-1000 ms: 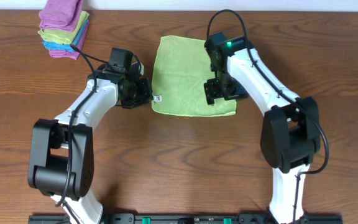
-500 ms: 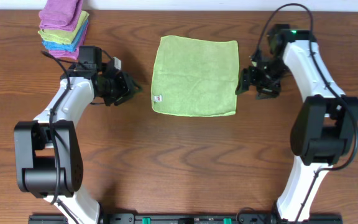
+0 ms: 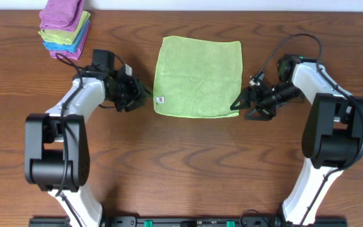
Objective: Fold the cloth
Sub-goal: 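Grasp the cloth's left and right near edges with both grippers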
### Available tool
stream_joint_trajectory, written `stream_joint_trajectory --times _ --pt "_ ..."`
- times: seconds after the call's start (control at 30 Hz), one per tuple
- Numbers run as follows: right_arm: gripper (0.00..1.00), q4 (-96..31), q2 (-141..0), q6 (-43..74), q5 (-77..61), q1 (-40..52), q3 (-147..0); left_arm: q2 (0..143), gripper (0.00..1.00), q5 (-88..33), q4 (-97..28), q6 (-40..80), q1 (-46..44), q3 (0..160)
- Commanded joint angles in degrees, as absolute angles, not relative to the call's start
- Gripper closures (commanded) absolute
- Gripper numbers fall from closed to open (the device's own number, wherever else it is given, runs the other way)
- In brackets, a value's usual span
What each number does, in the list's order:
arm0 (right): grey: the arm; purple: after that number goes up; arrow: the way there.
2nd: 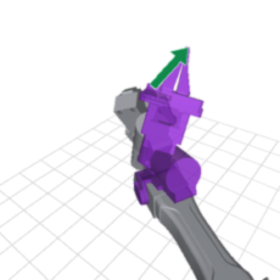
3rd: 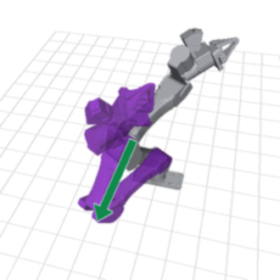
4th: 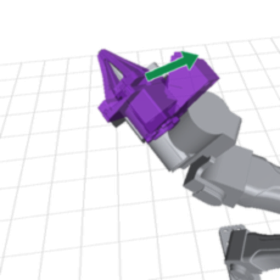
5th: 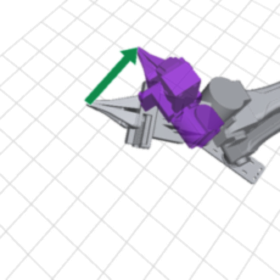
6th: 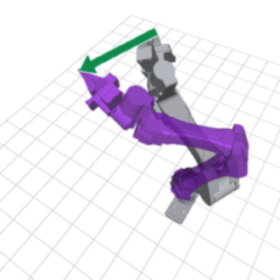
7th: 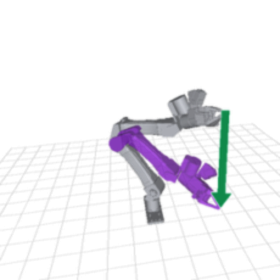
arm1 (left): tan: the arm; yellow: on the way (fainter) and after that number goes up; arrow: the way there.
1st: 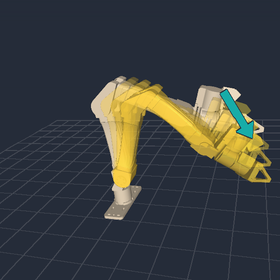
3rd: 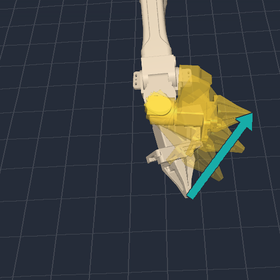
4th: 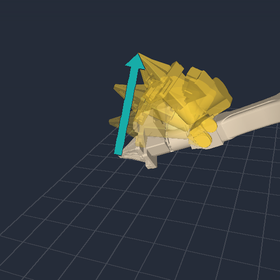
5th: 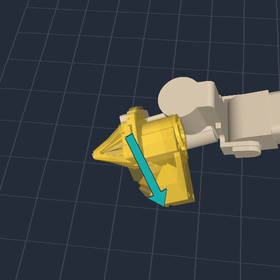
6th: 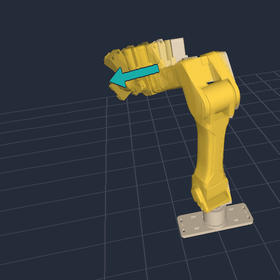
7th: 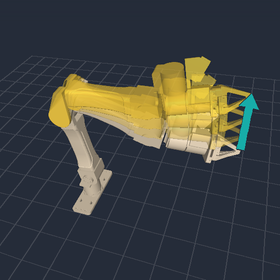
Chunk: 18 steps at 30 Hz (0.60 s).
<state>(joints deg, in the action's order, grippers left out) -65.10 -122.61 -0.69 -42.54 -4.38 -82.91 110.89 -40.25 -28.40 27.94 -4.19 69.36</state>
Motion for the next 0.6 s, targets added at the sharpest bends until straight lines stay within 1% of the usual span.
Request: stream_joint_trajectory --times 0.0,0.2,0.3,0.37,0.43,0.5,0.57 --pt "0.28 -64.2 -121.4 -0.9 -45.0 -5.2 -82.6 113.1 0.54 -42.0 -28.4 29.4 -5.5 69.5" --pt "0.27 -60.5 -121.4 4.2 -42.0 -5.3 -81.5 113.3 0.54 -42.1 -29.0 29.5 -6.1 69.5" --pt "0.3 -59.5 -121.4 5.2 -42.0 -5.2 -81.3 113.5 0.54 -41.8 -29.1 29.5 -6.7 69.5" --pt "0.31 -58.8 -121.4 5.7 -42.0 -5.1 -81.3 113.7 0.56 -41.3 -29.1 29.8 -7.1 69.5" --pt "0.35 -58.5 -121.4 6.7 -42.0 -4.8 -81.3 114.1 0.57 -41.4 -29.1 29.9 -7.4 69.5" --pt "0.42 -58.5 -121.4 6.8 -42.0 -4.2 -81.3 114.1 0.58 -41.4 -28.9 29.9 -7.6 69.5" --pt "0.54 -58.4 -121.4 6.9 -42.0 -3.3 -81.3 114.1 0.62 -41.4 -28.7 30.1 -7.6 69.5"
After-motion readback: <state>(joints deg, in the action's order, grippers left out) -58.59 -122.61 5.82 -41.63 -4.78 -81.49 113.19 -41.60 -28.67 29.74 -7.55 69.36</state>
